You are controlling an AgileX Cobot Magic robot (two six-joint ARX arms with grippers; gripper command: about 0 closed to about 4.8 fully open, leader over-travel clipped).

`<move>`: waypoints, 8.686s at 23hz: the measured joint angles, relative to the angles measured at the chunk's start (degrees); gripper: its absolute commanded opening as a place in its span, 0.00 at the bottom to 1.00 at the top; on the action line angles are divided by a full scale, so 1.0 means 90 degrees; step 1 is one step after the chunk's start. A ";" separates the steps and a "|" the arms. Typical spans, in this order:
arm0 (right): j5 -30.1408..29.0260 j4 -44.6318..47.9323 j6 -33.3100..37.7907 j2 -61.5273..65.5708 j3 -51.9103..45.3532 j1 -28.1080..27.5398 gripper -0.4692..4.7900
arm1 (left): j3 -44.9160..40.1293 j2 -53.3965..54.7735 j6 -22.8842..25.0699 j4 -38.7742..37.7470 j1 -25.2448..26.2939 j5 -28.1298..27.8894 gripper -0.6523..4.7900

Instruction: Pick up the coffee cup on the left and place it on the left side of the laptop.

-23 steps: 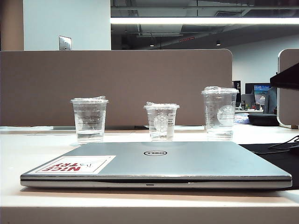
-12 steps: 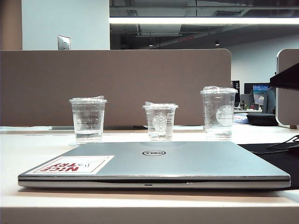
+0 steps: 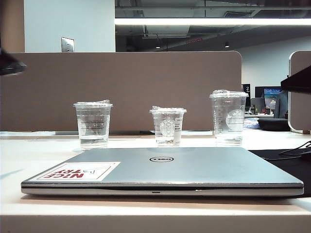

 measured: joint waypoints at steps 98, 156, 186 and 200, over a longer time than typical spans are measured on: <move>0.0000 -0.0005 0.0000 0.0109 0.0000 0.0000 0.08 | 0.5610 0.8978 -0.0107 0.3164 -0.0350 0.2650 1.00; 0.0000 -0.0005 0.0000 0.0121 0.0000 0.0000 0.08 | 0.6215 0.9255 -0.0573 0.3191 -0.0192 0.2963 0.69; 0.0002 -0.0005 0.0000 0.0114 0.0000 0.0000 0.08 | 0.3354 0.7563 -0.0661 0.4367 0.0670 0.3444 0.75; 0.0000 -0.0010 0.0000 0.0056 0.0000 0.0000 0.08 | 0.1445 0.6815 -0.0034 0.4495 0.0675 0.3356 0.75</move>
